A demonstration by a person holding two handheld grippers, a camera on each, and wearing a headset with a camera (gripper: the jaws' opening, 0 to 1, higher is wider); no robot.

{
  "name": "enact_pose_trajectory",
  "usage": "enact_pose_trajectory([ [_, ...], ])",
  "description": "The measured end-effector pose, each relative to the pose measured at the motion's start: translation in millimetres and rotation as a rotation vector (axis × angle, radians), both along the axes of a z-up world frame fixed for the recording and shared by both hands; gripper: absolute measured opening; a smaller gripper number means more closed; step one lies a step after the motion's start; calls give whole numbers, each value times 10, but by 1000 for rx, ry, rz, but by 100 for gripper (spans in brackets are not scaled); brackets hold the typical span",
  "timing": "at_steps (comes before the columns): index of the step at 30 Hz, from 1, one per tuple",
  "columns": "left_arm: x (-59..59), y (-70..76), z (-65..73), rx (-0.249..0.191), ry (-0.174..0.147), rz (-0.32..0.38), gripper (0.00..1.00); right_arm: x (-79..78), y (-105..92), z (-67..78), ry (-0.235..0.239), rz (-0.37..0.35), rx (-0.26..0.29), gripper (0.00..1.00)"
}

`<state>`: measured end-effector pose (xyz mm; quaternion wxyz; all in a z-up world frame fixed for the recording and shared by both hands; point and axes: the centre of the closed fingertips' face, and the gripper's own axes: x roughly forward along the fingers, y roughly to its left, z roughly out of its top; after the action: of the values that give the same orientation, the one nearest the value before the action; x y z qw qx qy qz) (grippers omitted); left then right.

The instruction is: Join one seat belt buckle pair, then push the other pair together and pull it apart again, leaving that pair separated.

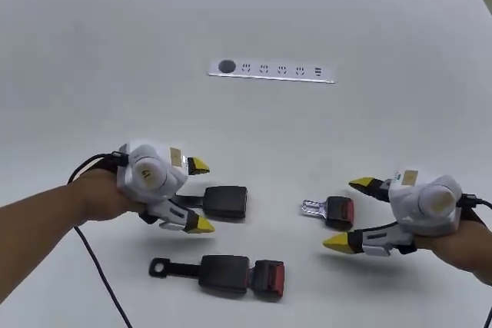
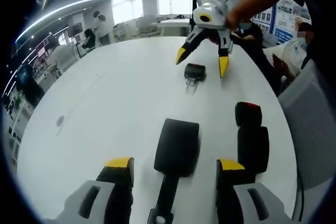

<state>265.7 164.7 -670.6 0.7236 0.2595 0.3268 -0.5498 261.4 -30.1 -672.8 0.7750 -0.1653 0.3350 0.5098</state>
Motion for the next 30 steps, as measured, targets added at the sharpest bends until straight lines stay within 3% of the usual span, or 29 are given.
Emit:
enact_pose_trajectory([
  [3,9,-36,-50,-9,21,-5,64,11,-17,-55,22,11,1,77],
  [11,24,-84,-145,-6,40,-36,56,-25,-67,-122,47,60,-34,68],
  [14,-17,-84,-188,13,51,-63,46,-2,-76,-123,35,63,-32,64],
  [21,-29,-102,-112,-9,49,-70,44,-29,-80,-132,22,103,-44,49],
  [26,-7,-109,-97,-12,50,-69,35,18,-109,-143,8,111,-78,37],
  [30,-23,-112,-102,-10,45,-82,35,-2,-90,-139,-19,162,-102,37],
])
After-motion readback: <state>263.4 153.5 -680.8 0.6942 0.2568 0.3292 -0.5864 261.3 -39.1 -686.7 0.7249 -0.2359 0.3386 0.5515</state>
